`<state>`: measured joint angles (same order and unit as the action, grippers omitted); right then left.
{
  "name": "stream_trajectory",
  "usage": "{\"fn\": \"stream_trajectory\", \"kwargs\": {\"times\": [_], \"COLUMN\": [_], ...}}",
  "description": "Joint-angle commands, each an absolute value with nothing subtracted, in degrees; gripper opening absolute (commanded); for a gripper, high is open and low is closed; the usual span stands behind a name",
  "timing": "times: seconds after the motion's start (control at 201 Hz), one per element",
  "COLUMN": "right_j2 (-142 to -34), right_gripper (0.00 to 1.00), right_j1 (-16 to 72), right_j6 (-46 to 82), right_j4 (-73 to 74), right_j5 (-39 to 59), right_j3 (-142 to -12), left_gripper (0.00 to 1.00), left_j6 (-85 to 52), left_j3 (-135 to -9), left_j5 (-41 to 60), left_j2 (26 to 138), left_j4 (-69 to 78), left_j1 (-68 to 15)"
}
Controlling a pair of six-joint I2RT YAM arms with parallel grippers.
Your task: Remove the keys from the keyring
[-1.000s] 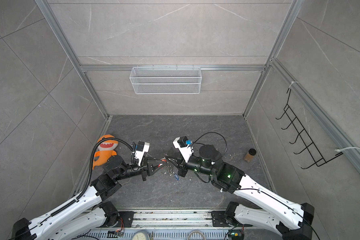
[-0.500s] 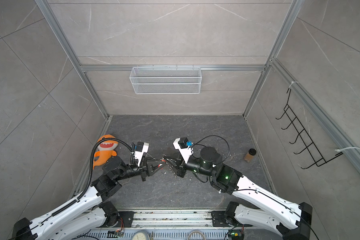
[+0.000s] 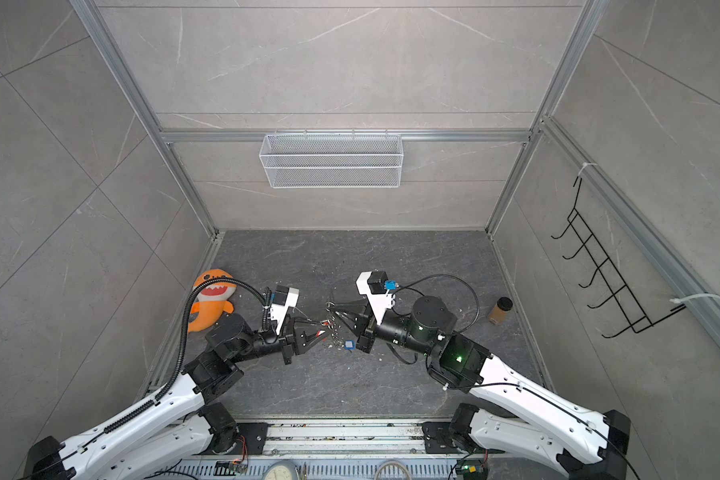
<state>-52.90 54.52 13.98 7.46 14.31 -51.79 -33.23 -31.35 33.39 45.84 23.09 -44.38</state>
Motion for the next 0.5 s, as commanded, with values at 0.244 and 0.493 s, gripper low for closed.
{"fn": "stream_trajectory", "kwargs": {"times": [0.244,0.493], "right_j2": [-50.4,-50.3], "right_gripper": [0.0,0.0], "right_j1": [54.5,54.6], "right_j6": [13.2,14.1], "right_j4": [0.7,-0.9], "right_j5": [7.2,5.4], "right_j3": [-49.7,-47.6], "left_gripper": [0.0,0.0], "left_j6": [-32.8,-40.3], "left_j3": [-30.8,-26.7], "left_j5": [13.2,14.2], "left_j2": [45.9,55.1], "left_j4": [11.3,12.8], "left_j1": [-44.0,-34.0]}}
